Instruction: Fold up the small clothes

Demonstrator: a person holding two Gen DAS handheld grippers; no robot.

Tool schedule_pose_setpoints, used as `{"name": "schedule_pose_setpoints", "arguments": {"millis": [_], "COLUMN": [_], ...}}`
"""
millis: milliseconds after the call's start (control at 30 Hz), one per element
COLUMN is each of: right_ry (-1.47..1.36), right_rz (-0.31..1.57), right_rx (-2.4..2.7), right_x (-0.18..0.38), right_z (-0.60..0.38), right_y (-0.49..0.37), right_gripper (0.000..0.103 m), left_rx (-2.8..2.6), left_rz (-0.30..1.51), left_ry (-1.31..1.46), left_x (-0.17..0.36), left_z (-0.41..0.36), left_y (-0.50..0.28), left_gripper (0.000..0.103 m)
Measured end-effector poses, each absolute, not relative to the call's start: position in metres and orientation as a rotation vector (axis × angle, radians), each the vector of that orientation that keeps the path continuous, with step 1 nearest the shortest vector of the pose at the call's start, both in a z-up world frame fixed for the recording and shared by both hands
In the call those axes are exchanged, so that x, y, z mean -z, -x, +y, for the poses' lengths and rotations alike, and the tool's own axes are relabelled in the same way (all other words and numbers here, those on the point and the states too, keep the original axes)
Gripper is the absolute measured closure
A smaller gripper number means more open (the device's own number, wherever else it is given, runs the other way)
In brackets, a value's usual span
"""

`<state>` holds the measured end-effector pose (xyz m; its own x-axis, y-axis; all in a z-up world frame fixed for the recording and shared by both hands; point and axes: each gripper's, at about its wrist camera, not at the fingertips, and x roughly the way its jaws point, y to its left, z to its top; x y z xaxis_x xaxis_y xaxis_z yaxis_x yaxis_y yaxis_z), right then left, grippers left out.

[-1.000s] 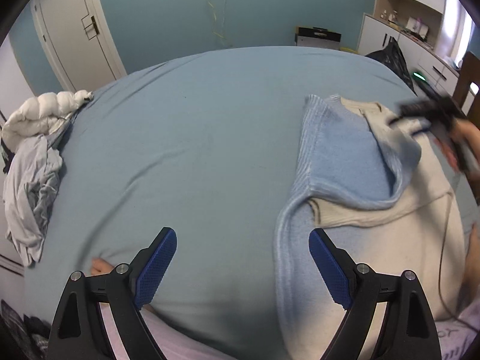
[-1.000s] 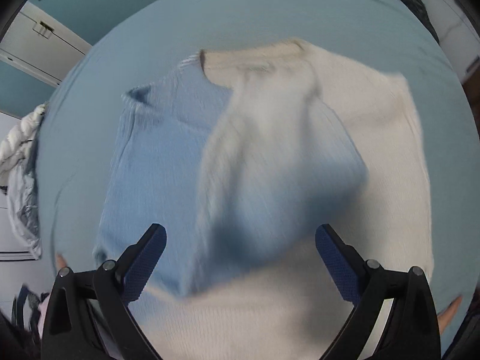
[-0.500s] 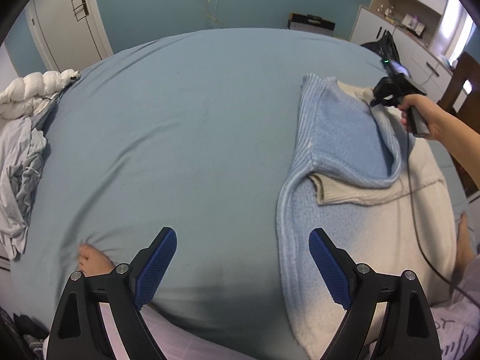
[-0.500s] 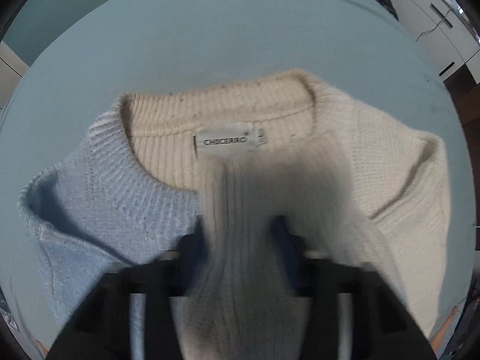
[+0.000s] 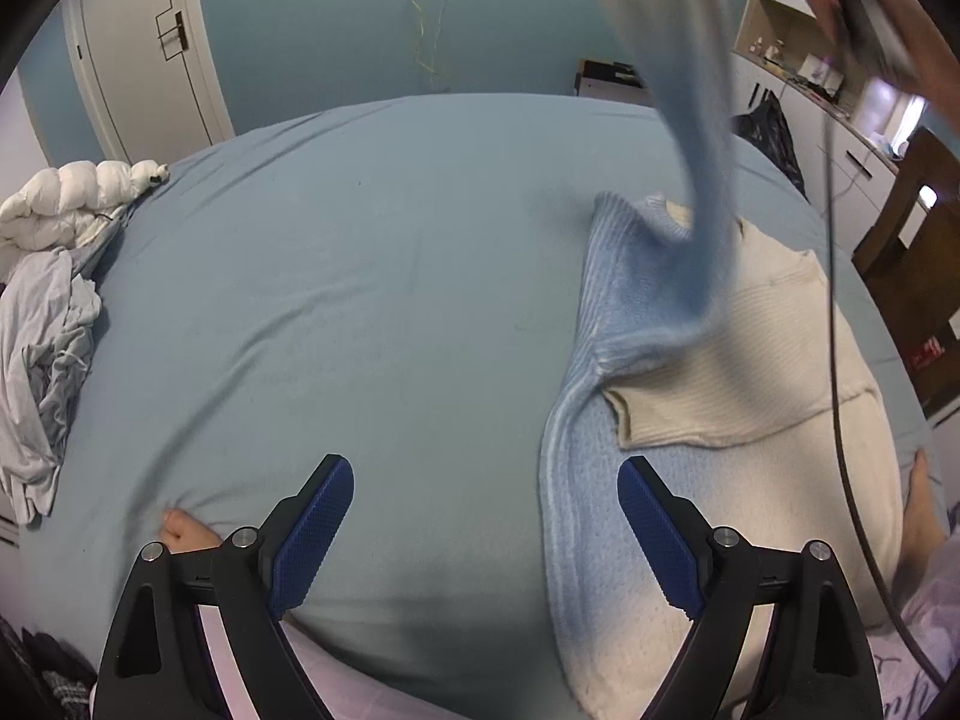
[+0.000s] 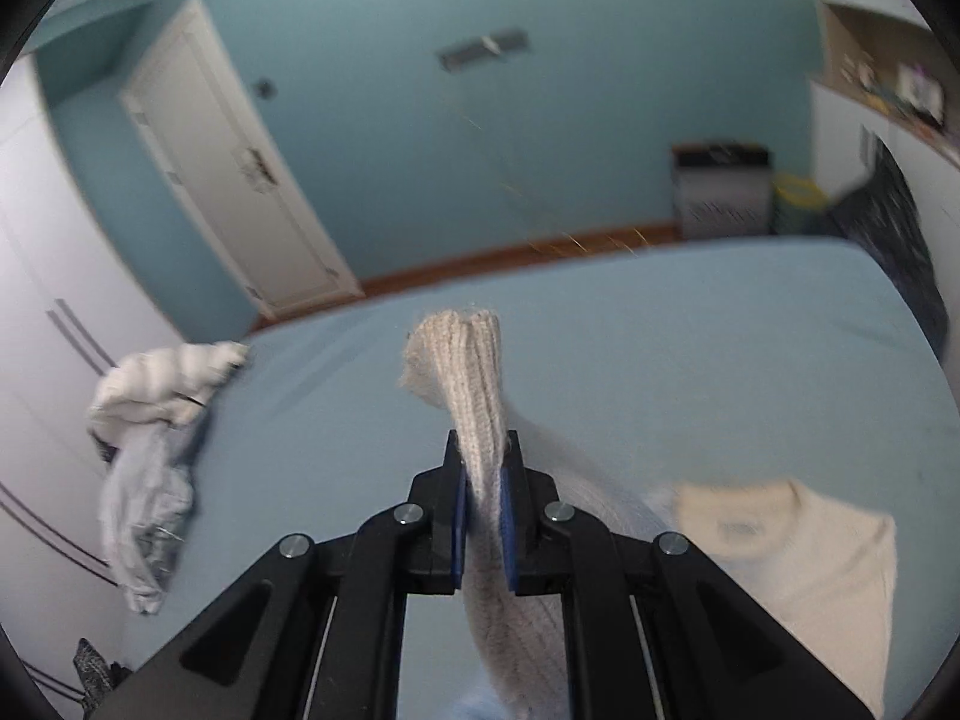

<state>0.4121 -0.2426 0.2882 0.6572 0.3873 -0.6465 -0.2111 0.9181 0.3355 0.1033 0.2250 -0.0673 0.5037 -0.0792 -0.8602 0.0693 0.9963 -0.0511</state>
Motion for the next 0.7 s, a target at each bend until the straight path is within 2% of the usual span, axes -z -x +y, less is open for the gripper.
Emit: {"name": "schedule_pose_setpoints", "arguments": {"millis": [67,200,433,567,700], "right_ry": [-0.252,-0.241,-0.287,-0.332,-0.402], "right_rz": [0.707,0.606,0.563,0.545,0.538], "right_rx": [-0.413,-0.483,-0.516,-0.460,-0.361], "right_x": [-0.326,-0.362,-0.350,-0.351,-0.335], "right_z": [-0.210,-0.182,-0.175,-0.214,-0.310], "right_y": [-0.405,-0.411,-0.418,-0.415,-0.384], "right_gripper": [0.098,0.098,0.098,0.098,0.098], "left_rx": [0.091,0.101,0.099,0.096,0.087], "left_rz": [1.033,1.033,1.028,1.026,1.037], "left_ry": [0.018,0.061,0.095,0.096,0.090], "left_x": [0.066,0.065,0.064,0.064,0.067], "left_z": [0.228,0.236,0.242,0.243,0.242], "left_y": [-0.102,-0.101,-0.100,-0.101,-0.103], "left_gripper": [0.013,0.013,0.013,0.013,0.013]}}
